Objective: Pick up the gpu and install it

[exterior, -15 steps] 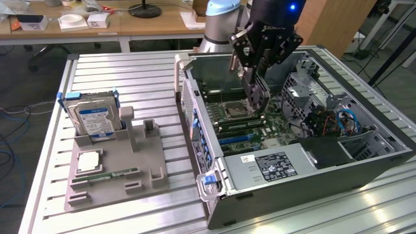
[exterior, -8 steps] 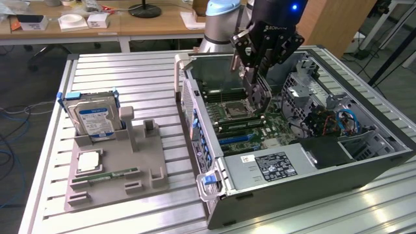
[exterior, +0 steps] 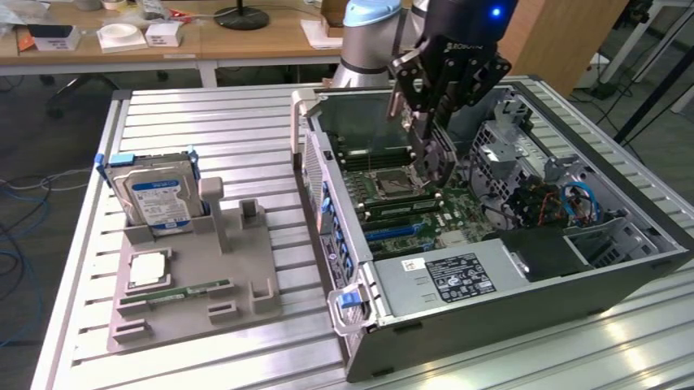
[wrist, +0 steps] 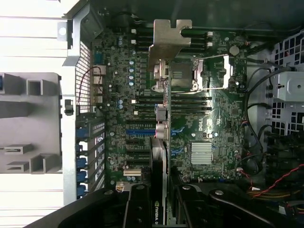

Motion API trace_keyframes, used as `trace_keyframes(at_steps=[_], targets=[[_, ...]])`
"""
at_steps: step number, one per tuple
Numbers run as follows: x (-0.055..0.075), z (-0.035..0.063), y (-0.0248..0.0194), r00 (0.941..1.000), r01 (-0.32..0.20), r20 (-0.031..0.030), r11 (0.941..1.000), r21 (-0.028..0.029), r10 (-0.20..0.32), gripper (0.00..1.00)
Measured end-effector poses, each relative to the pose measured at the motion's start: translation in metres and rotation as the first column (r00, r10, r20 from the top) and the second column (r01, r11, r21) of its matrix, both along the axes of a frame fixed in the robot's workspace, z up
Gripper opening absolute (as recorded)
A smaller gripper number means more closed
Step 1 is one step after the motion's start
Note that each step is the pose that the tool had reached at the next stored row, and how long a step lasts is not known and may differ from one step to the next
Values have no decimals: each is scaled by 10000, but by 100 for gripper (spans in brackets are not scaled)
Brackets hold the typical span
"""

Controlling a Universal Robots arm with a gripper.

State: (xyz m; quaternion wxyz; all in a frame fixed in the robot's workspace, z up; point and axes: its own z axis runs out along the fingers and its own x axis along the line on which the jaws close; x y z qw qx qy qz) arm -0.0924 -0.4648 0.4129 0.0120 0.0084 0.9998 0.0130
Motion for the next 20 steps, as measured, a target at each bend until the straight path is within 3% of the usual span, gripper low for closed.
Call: trace_keyframes(at_steps=[20], targets=[[63, 0, 1, 10000, 0, 0, 10000, 0, 0, 26]])
